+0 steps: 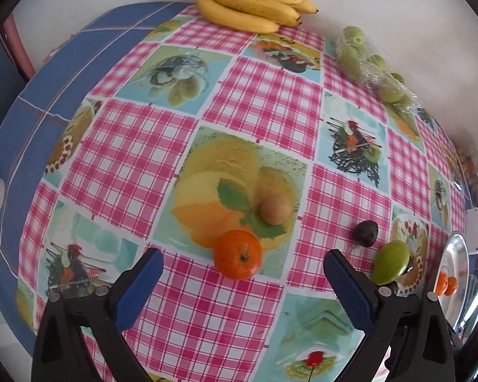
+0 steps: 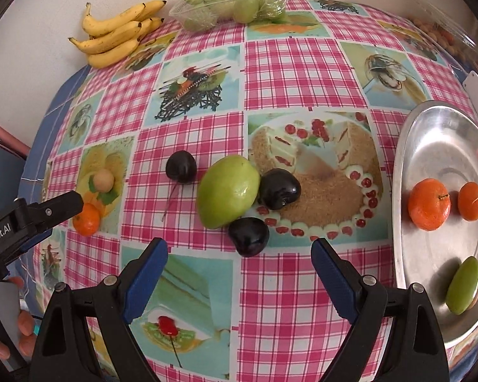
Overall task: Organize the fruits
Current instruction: 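Close the left gripper on an orange while the right grips a dark plum, then carry the held orange and plum over the steel bowl with both grippers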
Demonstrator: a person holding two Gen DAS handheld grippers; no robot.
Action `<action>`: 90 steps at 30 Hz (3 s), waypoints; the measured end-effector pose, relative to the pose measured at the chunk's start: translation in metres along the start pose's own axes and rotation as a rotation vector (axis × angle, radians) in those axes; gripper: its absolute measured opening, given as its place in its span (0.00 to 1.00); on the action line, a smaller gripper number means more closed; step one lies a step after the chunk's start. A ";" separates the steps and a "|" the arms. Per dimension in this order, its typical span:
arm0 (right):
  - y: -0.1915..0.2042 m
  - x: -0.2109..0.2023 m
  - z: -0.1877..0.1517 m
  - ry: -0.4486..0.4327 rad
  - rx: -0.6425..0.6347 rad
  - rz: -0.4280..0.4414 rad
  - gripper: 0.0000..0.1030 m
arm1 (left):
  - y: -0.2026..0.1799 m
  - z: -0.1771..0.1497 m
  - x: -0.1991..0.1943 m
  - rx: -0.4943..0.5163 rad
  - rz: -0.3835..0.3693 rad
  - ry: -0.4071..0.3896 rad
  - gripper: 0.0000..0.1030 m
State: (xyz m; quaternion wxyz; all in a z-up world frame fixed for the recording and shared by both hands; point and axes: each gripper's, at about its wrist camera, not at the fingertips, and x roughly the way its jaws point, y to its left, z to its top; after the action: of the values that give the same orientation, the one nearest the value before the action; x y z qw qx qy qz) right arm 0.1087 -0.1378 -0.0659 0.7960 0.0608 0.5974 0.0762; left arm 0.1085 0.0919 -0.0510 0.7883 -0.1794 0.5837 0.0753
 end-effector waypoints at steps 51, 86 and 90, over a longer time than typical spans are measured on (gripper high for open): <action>-0.029 -0.065 0.002 -0.103 0.060 0.061 0.27 | -0.024 0.004 -0.029 -0.013 -0.140 -0.070 0.37; -0.196 -0.099 -0.030 -0.129 0.467 -0.085 0.28 | -0.247 -0.114 -0.036 0.607 -0.142 -0.072 0.37; -0.204 -0.105 -0.033 -0.141 0.484 -0.101 0.28 | -0.263 -0.127 -0.031 0.651 -0.166 -0.064 0.37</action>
State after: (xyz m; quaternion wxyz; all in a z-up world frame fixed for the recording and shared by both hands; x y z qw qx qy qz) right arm 0.0579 -0.3583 -0.0151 0.8008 0.2249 0.5435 -0.1131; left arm 0.0723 -0.1958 -0.0028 0.8256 0.0375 0.5355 -0.1740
